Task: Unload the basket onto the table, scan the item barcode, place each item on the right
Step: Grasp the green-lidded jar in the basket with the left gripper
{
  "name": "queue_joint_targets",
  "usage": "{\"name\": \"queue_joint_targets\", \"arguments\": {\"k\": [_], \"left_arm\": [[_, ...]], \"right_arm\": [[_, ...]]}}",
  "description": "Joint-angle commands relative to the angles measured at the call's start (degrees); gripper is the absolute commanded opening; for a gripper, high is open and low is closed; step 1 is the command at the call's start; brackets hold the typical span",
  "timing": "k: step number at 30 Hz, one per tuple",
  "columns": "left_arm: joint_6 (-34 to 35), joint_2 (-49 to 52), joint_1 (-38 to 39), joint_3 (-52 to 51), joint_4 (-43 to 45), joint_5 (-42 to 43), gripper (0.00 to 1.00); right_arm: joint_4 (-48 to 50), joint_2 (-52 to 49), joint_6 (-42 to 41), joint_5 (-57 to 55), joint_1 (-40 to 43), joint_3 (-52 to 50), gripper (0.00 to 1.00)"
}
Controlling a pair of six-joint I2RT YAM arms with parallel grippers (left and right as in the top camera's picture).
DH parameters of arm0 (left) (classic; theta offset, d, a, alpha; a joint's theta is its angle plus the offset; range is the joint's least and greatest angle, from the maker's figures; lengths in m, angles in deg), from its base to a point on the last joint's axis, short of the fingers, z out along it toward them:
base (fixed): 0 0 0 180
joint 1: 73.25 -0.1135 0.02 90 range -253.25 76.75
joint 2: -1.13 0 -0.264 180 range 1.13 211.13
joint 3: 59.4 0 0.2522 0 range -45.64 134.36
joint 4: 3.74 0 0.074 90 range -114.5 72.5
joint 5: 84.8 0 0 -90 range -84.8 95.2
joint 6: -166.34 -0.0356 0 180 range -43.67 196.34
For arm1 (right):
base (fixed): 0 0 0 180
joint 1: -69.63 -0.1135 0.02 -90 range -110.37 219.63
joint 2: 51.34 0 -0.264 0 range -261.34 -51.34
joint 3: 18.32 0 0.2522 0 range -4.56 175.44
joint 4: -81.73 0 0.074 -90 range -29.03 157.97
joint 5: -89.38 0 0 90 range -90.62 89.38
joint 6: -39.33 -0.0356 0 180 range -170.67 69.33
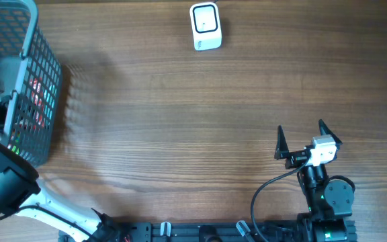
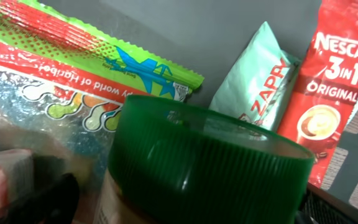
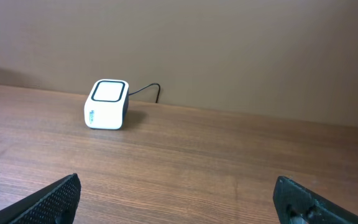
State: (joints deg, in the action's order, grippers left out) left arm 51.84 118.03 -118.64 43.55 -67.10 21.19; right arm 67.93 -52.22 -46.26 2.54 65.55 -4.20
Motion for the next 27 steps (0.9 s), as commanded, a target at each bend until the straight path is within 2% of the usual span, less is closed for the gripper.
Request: {"name": "queue_joint_targets", "arguments": {"k": [1, 3, 5, 10, 19, 27], "left_arm": [[0.5, 1.3, 0.1, -1.0, 1.1, 1.7, 0.78], [0.6, 1.3, 0.1, -1.2, 1.8, 0.9, 0.68], [0.6, 1.4, 0.1, -1.9, 2.9, 0.9, 0.61], [0.6, 1.4, 0.1, -3.2, 4.7, 0.9, 0.64], [4.5, 0.4, 0.1, -0.3, 4.9, 0.9, 0.56], [4.4, -7.5, 0.1, 6.0, 4.7, 0.9, 0.54]], "right_arm": [[0.2, 0.2, 0.1, -0.7, 0.2, -0.1, 1.00], [0.2, 0.2, 0.1, -0.7, 0.2, -0.1, 1.00], [0.2, 0.2, 0.1, -0.7, 0.2, -0.1, 1.00], [0.2, 0.2, 0.1, -0.7, 0.2, -0.1, 1.00], [0.2, 0.2, 0.0, -0.7, 0.2, -0.1, 1.00], [0.2, 0.2, 0.0, -0.7, 0.2, -0.1, 1.00]]}}
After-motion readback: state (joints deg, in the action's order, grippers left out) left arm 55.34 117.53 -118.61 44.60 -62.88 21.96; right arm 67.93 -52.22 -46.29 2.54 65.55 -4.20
